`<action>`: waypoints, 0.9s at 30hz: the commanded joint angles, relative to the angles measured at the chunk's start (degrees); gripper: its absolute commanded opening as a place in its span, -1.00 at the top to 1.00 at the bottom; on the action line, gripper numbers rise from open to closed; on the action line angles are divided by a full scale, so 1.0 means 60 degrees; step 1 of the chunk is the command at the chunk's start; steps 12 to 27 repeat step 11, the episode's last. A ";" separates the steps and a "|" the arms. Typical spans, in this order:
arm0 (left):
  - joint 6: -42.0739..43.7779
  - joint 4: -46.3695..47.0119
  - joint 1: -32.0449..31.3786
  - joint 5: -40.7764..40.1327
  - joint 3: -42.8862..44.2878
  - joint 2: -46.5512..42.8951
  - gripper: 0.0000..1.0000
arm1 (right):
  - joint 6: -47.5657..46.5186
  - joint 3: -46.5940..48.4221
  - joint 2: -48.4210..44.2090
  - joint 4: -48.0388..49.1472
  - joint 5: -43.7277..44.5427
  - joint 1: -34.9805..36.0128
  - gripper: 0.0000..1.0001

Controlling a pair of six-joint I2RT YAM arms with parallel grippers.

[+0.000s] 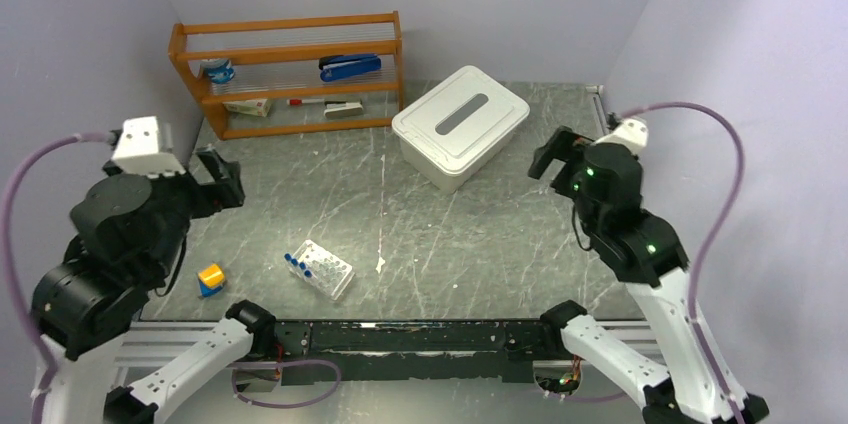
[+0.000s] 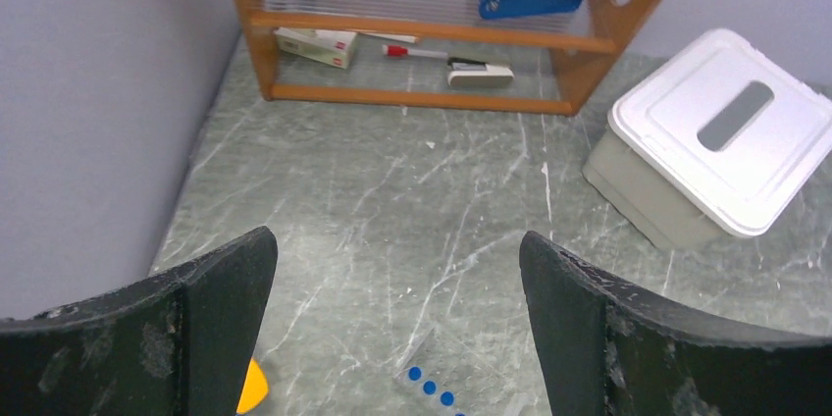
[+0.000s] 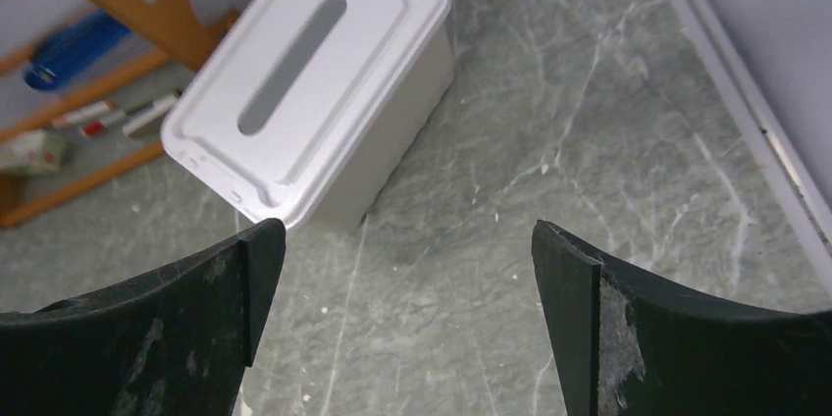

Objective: Organize the chemistry lab equipment

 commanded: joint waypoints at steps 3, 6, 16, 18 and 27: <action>-0.0172 -0.1614 0.0086 -0.0873 0.1285 -0.0164 -0.94 | 0.0306 0.1054 -0.0936 -0.1468 0.0996 0.0018 -1.00; -0.0113 -0.1879 0.0086 -0.0951 0.1615 -0.0163 -0.94 | 0.0345 0.1171 -0.1146 -0.1774 0.0871 0.0017 -1.00; -0.0095 -0.2113 0.0086 -0.0834 0.1835 -0.0175 -0.94 | 0.0550 0.1083 -0.1435 -0.1932 0.0707 0.0011 -1.00; -0.0095 -0.2113 0.0086 -0.0834 0.1835 -0.0175 -0.94 | 0.0550 0.1083 -0.1435 -0.1932 0.0707 0.0011 -1.00; -0.0095 -0.2113 0.0086 -0.0834 0.1835 -0.0175 -0.94 | 0.0550 0.1083 -0.1435 -0.1932 0.0707 0.0011 -1.00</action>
